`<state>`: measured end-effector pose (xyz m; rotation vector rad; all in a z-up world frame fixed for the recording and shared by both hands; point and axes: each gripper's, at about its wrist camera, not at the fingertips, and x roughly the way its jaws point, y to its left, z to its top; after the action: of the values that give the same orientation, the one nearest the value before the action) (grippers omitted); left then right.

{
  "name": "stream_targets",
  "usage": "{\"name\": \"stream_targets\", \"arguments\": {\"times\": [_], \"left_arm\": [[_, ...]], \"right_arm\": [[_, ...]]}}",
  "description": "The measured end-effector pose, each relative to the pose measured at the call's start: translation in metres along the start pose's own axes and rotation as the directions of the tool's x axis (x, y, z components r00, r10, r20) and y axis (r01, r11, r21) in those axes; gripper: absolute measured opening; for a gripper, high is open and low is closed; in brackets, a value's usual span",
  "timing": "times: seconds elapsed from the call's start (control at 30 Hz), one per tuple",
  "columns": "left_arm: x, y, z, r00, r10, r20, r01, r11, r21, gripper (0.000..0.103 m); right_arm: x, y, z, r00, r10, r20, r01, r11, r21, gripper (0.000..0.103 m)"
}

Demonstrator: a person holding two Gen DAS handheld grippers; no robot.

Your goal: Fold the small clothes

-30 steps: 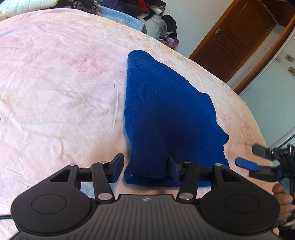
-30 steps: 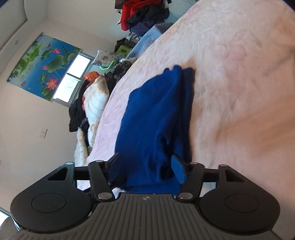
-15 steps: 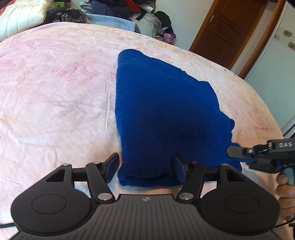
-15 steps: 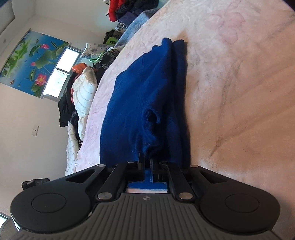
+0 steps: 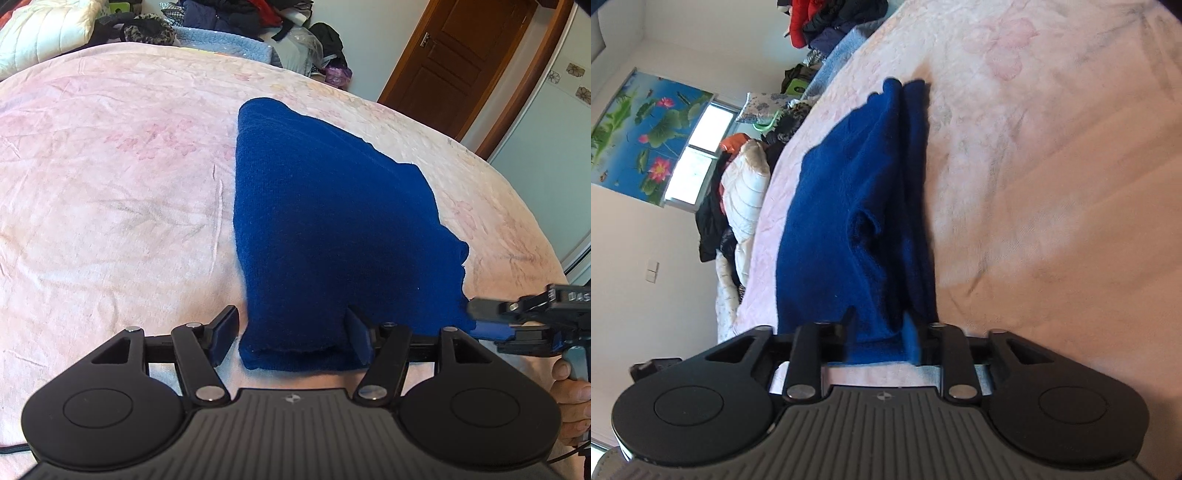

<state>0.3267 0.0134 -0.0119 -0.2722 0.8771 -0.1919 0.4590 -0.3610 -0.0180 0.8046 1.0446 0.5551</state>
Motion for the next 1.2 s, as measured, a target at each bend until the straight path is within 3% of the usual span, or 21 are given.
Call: {"name": "stream_targets", "arguments": {"times": [0.1, 0.2, 0.27, 0.33, 0.4, 0.43, 0.5, 0.57, 0.6, 0.67, 0.8, 0.9, 1.0, 1.2], "left_arm": [[-0.006, 0.006, 0.003, 1.0, -0.005, -0.008, 0.004, 1.0, -0.03, 0.063], [-0.017, 0.03, 0.016, 0.996, -0.078, 0.037, 0.082, 0.987, -0.136, 0.063], [-0.016, 0.053, 0.027, 0.991, -0.119, 0.061, 0.131, 0.959, -0.252, 0.067], [0.0, 0.073, 0.035, 0.975, -0.22, 0.031, 0.218, 0.917, -0.336, 0.068], [0.016, 0.084, 0.039, 0.963, -0.27, -0.011, 0.243, 0.883, -0.402, 0.068], [0.019, 0.083, 0.041, 0.954, -0.298, 0.004, 0.275, 0.875, -0.398, 0.069], [0.031, 0.082, 0.043, 0.923, -0.386, -0.002, 0.349, 0.837, -0.422, 0.069], [0.043, 0.08, 0.041, 0.893, -0.451, 0.002, 0.401, 0.791, -0.462, 0.078], [0.044, 0.078, 0.04, 0.887, -0.462, 0.021, 0.42, 0.785, -0.457, 0.084], [0.046, 0.073, 0.041, 0.886, -0.463, 0.027, 0.424, 0.786, -0.45, 0.084], [0.045, 0.064, 0.037, 0.881, -0.473, 0.016, 0.434, 0.794, -0.426, 0.085], [0.042, 0.061, 0.03, 0.86, -0.51, -0.008, 0.464, 0.789, -0.403, 0.085], [0.04, 0.054, 0.027, 0.858, -0.512, -0.033, 0.466, 0.804, -0.369, 0.085], [0.042, 0.052, 0.023, 0.844, -0.533, -0.054, 0.472, 0.788, -0.396, 0.084]], "right_arm": [[-0.012, 0.007, 0.009, 0.998, -0.045, 0.051, 0.049, 0.996, -0.073, 0.067], [-0.01, 0.004, 0.026, 0.994, -0.087, 0.072, 0.095, 0.99, -0.102, 0.07], [-0.002, -0.003, 0.037, 0.994, -0.094, 0.059, 0.099, 0.992, -0.077, 0.07], [0.004, -0.003, 0.044, 0.994, -0.089, 0.064, 0.095, 0.991, -0.09, 0.072], [0.011, 0.002, 0.05, 0.991, -0.109, 0.078, 0.117, 0.986, -0.117, 0.071], [0.013, 0.005, 0.053, 0.988, -0.126, 0.092, 0.138, 0.981, -0.136, 0.07], [0.015, 0.006, 0.061, 0.984, -0.135, 0.113, 0.15, 0.979, -0.14, 0.071], [0.023, -0.004, 0.071, 0.994, -0.077, 0.083, 0.084, 0.993, -0.078, 0.077], [0.026, -0.009, 0.076, 0.996, -0.038, 0.076, 0.042, 0.998, -0.053, 0.079], [0.033, -0.011, 0.082, 0.998, 0.009, 0.06, -0.007, 1.0, -0.021, 0.085], [0.054, -0.001, 0.09, 0.998, 0.063, -0.003, -0.063, 0.997, -0.034, 0.087], [0.068, 0.007, 0.097, 0.997, 0.078, -0.014, -0.079, 0.995, -0.06, 0.086], [0.079, 0.008, 0.113, 0.995, 0.1, -0.008, -0.101, 0.994, -0.032, 0.086], [0.106, 0.003, 0.155, 0.992, 0.129, 0.007, -0.129, 0.99, 0.055, 0.08]]}}
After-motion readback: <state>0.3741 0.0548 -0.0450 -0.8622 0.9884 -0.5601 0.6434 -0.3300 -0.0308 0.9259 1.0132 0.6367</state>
